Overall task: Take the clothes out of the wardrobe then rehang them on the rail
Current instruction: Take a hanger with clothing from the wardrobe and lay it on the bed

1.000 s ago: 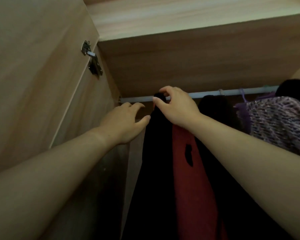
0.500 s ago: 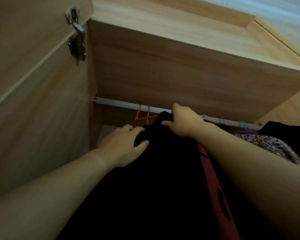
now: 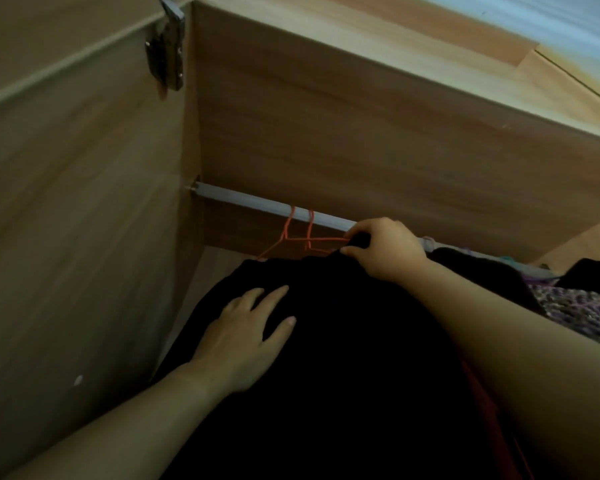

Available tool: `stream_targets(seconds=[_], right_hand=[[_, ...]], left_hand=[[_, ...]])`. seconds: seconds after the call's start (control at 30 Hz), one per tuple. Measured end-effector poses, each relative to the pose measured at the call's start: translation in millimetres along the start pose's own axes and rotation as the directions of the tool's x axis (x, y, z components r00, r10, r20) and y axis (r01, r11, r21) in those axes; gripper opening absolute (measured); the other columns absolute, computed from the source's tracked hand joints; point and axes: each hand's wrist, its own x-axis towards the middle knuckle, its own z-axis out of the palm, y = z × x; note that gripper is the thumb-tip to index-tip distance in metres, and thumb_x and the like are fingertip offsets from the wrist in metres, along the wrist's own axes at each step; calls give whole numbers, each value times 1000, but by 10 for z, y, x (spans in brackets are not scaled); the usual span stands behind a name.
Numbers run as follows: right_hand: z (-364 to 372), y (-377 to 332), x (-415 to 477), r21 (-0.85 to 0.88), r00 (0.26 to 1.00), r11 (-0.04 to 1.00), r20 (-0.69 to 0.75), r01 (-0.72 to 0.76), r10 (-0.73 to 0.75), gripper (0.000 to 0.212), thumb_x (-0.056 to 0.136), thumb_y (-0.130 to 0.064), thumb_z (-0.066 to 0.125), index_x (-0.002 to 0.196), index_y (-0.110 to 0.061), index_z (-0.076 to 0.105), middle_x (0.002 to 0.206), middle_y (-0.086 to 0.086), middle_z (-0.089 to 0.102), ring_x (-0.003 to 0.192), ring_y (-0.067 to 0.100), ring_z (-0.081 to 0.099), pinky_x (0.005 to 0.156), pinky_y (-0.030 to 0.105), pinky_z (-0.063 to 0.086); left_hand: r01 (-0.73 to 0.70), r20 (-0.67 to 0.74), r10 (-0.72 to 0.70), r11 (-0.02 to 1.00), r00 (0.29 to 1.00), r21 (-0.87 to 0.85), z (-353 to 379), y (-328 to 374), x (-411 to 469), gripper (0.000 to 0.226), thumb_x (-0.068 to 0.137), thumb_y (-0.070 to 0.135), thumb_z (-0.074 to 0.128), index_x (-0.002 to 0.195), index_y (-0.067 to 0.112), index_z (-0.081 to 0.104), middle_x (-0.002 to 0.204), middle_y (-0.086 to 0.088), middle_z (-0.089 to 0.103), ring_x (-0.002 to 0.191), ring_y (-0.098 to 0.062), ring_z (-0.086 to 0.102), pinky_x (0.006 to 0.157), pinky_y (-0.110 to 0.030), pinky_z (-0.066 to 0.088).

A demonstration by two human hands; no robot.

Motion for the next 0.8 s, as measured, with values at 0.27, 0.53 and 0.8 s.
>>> stream_targets(seconds=[0.27, 0.53, 0.8], right_hand=[[138, -116, 152, -170, 997, 985, -49, 43, -52, 16, 90, -35, 59, 103, -25, 61, 96, -1, 58, 80, 17, 50, 67, 28, 38], [179, 100, 266, 121, 976, 992, -207, -47, 71, 10, 90, -30, 61, 93, -30, 70, 90, -4, 62, 71, 9, 56, 53, 25, 45], [126, 62, 507, 174, 953, 984, -292, -23, 74, 14, 90, -24, 59, 95, -30, 71, 100, 1, 68, 87, 22, 62, 74, 34, 52]], left_hand=[[-30, -75, 22, 993, 997, -112, 208, -122, 36, 55, 94, 53, 33, 145, 42, 18, 155, 5, 14, 141, -18, 16, 112, -34, 24], [-56, -60, 50, 994, 997, -98, 152, -66, 155, 53, 93, 54, 34, 144, 47, 17, 155, 8, 13, 141, -18, 15, 113, -36, 22], [-9, -99, 8, 1000, 995, -14, -94, -77, 329, 55, 92, 57, 35, 143, 48, 19, 155, 7, 17, 141, -18, 17, 113, -34, 20]])
